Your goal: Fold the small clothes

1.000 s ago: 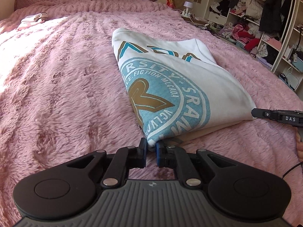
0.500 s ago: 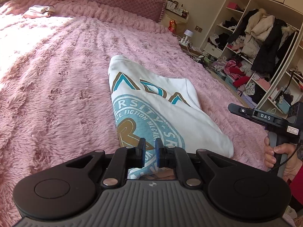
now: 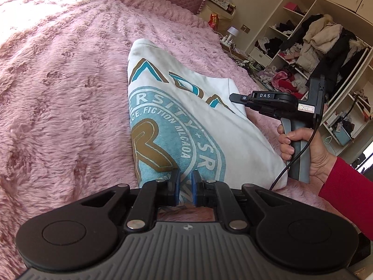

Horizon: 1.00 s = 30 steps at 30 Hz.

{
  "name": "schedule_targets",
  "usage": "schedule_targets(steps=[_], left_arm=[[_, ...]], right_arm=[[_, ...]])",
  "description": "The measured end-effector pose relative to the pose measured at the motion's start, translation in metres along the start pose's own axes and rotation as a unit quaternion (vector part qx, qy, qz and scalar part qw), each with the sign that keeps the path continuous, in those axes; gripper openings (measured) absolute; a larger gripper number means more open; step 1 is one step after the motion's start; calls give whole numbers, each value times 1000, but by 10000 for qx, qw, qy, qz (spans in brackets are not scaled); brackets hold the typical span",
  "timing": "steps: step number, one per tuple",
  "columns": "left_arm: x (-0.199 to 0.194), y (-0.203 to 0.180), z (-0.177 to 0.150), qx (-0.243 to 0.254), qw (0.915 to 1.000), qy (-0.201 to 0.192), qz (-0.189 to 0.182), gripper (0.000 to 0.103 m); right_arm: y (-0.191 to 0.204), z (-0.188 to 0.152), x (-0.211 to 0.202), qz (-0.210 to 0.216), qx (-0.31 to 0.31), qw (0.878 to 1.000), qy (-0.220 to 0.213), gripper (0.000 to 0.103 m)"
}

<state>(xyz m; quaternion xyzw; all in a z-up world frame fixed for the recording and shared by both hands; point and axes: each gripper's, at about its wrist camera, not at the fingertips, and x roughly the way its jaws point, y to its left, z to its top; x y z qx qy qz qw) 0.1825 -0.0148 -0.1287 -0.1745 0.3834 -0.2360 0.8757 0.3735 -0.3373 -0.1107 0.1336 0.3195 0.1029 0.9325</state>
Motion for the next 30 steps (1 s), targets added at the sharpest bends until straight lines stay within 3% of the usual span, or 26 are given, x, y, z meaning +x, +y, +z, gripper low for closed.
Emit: schedule_targets(steps=[5, 9, 12, 15, 19, 23, 26, 29, 30], left_arm=[[1, 2, 0, -74, 9999, 40, -129, 10], [8, 9, -1, -119, 9998, 88, -91, 10], [10, 12, -1, -193, 9997, 119, -89, 10], [9, 11, 0, -179, 9997, 139, -85, 10], [8, 10, 0, -187, 9997, 135, -73, 10], [8, 10, -2, -252, 9996, 81, -64, 10], [7, 8, -2, -221, 9997, 66, -26, 10], [7, 6, -1, -232, 9997, 91, 6, 10], [7, 6, -1, -240, 9997, 94, 5, 10]], right_arm=[[0, 6, -23, -245, -123, 9986, -458, 0], [-14, -8, 3, -359, 24, 9994, -18, 0], [-19, -15, 7, -338, 141, 9993, -36, 0], [-20, -14, -16, -312, 318, 9989, -170, 24], [-14, -26, -76, 10, 290, 9993, -240, 28], [-12, -63, -128, 140, 417, 9990, -50, 36], [-13, -89, -140, 123, 662, 9977, 83, 46], [-13, -108, -134, 123, 883, 9956, 281, 46], [-11, -112, -131, 189, 912, 9950, 358, 39]])
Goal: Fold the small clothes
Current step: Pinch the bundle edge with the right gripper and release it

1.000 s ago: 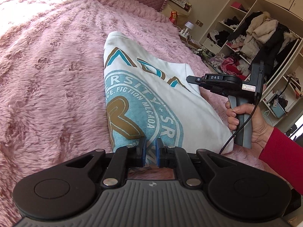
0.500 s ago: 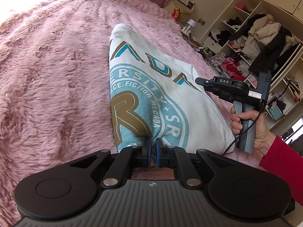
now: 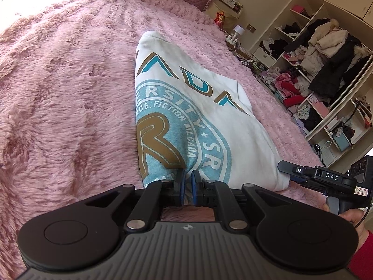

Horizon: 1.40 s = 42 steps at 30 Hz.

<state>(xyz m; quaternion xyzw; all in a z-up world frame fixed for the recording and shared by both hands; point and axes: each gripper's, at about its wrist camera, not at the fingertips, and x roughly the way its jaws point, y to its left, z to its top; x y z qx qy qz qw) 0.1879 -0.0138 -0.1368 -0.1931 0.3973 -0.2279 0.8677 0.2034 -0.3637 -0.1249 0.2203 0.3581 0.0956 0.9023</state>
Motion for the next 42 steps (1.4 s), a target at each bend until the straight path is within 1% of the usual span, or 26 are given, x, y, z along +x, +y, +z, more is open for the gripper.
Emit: schedule_targets(steps=[1, 2, 4, 6, 8, 10, 11, 12, 14, 16, 17, 18, 20, 21, 22, 25, 31, 33, 35, 39, 42], left_arm=[[0, 0, 0, -6, 10000, 4, -4, 10], [1, 1, -1, 17, 10000, 5, -10, 10], [2, 2, -3, 197, 9998, -21, -9, 10], [2, 5, -6, 209, 9998, -32, -58, 10], [-3, 9, -7, -19, 9999, -22, -120, 10], [-11, 5, -5, -104, 9999, -34, -103, 11], [-15, 1, -2, -51, 9999, -64, -86, 12], [-19, -4, 0, 9, 9999, -101, -70, 15], [-26, -15, 6, 130, 9997, -223, -3, 17], [-29, -23, 11, 180, 9995, -260, 60, 17], [-28, -27, 13, 196, 9994, -267, 124, 19], [-27, -29, 16, 213, 9993, -272, 166, 21], [-24, -36, 19, 213, 9990, -291, 247, 25], [-21, -38, 22, 197, 9991, -301, 246, 25], [-19, -39, 23, 167, 9991, -298, 236, 26], [-8, -39, 24, 67, 9994, -240, 219, 27], [12, -31, 18, -33, 9995, -27, 301, 27], [15, -27, 17, -87, 9996, 1, 272, 28], [17, -22, 16, -139, 9997, 14, 222, 28], [17, -21, 16, -118, 9998, 33, 169, 28], [9, -21, 21, -205, 9998, -29, 51, 29]], right_arm=[[1, -2, 3, 46, 12, 10000, 59, 9], [3, -4, 5, 11, 18, 9999, 103, 1], [4, -6, 5, -125, 14, 9999, 29, 0], [4, -10, 8, -242, -25, 9997, 54, 0], [1, -15, 11, -287, 40, 9995, 134, 0], [1, -12, 7, -282, 153, 9994, 104, 4], [3, -10, 3, -300, 182, 9994, 39, 6], [7, -8, -2, -319, 158, 9993, -75, 10], [20, -4, -16, -286, -52, 9989, -364, 12], [35, -1, -24, -155, -267, 9983, -503, 18], [42, -1, -27, -47, -364, 9978, -556, 20], [50, 0, -29, 93, -476, 9971, -585, 24], [64, 0, -29, 282, -657, 9955, -618, 30], [72, 0, -27, 383, -765, 9943, -638, 35], [77, -1, -25, 436, -837, 9935, -639, 37], [83, -5, -13, 436, -846, 9941, -521, 37], [66, -12, 7, 281, -695, 9967, -312, 34], [62, -15, 11, 240, -692, 9970, -253, 30], [57, -18, 14, 224, -675, 9972, -212, 27], [54, -21, 16, 217, -645, 9975, -181, 27], [54, -21, 15, 129, -666, 9976, -139, 27]])
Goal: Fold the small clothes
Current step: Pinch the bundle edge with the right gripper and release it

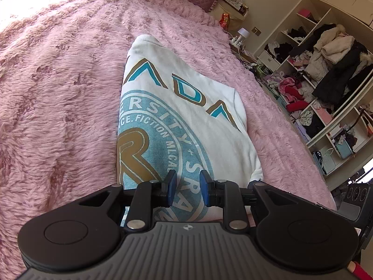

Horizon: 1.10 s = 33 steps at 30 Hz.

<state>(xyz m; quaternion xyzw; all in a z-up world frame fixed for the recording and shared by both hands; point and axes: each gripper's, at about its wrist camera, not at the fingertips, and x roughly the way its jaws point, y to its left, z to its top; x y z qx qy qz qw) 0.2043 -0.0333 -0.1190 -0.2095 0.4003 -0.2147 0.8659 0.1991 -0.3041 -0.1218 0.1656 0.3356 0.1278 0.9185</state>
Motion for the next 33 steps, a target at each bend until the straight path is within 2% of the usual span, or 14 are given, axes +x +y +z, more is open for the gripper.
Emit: schedule_targets(steps=[3, 6, 7, 10, 14, 18, 21, 23, 24, 26, 28, 31, 33], left_arm=[[-11, 3, 8, -64, 9998, -196, -85, 33], [-18, 8, 20, -138, 9991, -391, -59, 33], [-19, 11, 23, -188, 9989, -422, -54, 33], [-15, 13, 28, -223, 9990, -378, -6, 33], [-10, 12, 24, -182, 9994, -284, -12, 33], [-6, 12, 19, -163, 9997, -183, -18, 33], [-6, 10, 18, -136, 9998, -169, -23, 33], [-6, 8, 19, -101, 9998, -151, -34, 33], [-5, 8, 20, -85, 9999, -139, -31, 33], [-4, 7, 19, -63, 9999, -112, -20, 33], [-3, 7, 18, -30, 10000, -89, -9, 33], [2, 10, 17, 10, 10000, -31, 41, 34], [6, 14, 15, 74, 10000, 14, 51, 34]], right_arm=[[0, 4, -7, -19, 122, 9999, 14, 28], [7, 14, -22, 93, 102, 9994, -310, 35], [9, 17, -25, 134, 103, 9990, -406, 40], [18, 20, -28, 266, 34, 9986, -452, 42], [27, 10, -39, -76, -169, 9973, -706, 42], [13, 5, -39, -406, 6, 9978, -526, 30], [5, 2, -33, -608, -49, 9975, -362, 30], [1, 0, -29, -567, -67, 9981, -226, 8], [-1, 0, -28, -555, -60, 9983, -166, 0], [-4, -2, -32, -570, -30, 9982, -193, 0], [-8, -3, -38, -877, -41, 9957, -307, 0], [-20, -8, -32, -798, 227, 9965, -57, 0], [-18, -12, -26, -888, 35, 9960, 26, 0]])
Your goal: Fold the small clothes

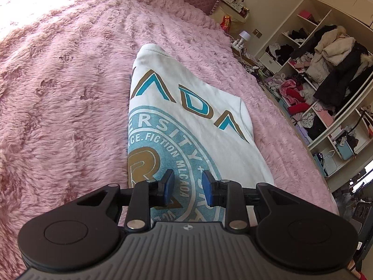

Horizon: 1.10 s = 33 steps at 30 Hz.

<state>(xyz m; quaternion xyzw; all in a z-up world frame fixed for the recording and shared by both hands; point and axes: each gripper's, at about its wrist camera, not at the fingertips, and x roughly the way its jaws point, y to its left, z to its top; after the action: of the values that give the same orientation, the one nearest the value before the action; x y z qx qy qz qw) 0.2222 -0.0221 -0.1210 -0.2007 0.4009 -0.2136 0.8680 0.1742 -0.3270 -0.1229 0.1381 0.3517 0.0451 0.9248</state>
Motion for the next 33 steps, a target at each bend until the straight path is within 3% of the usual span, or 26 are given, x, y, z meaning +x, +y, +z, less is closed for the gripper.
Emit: schedule_targets(steps=[3, 4, 6, 8, 10, 12, 16, 20, 23, 29, 33], left_arm=[[0, 3, -1, -11, 10000, 9, -32, 34], [-2, 3, 0, -29, 10000, -17, -47, 34], [-9, 0, 3, -16, 9999, -84, -120, 34], [-15, -2, 8, 15, 9996, -202, -193, 34], [-17, 0, 19, -24, 9992, -299, -282, 39], [-14, 10, 30, -291, 9985, -367, -275, 41], [-1, 45, 42, -1020, 9937, -331, -332, 41], [18, 82, 39, -1788, 9811, -75, -730, 41], [33, 103, 34, -2246, 9706, 109, -854, 41], [60, 112, 39, -2354, 9655, 185, -1096, 44], [81, 110, 50, -2429, 9604, 270, -1341, 53]], right_arm=[[3, 2, -1, -134, -9, 9999, -21, 5], [3, 4, -4, -185, 31, 9998, -84, 16], [5, 8, -18, -378, 98, 9985, -377, 24], [8, 14, -30, -412, 60, 9971, -640, 25], [10, 23, -35, -188, 23, 9965, -812, 41], [8, 38, -33, 129, 89, 9959, -893, 48], [-13, 66, -2, 962, 845, 9910, -393, 60], [-36, 73, 41, 1113, 1318, 9849, 123, 62], [-58, 69, 63, 1328, 1879, 9727, 300, 63], [-78, 65, 94, 1898, 2515, 9484, 348, 67], [-67, 73, 110, 2046, 2329, 9499, 394, 69]])
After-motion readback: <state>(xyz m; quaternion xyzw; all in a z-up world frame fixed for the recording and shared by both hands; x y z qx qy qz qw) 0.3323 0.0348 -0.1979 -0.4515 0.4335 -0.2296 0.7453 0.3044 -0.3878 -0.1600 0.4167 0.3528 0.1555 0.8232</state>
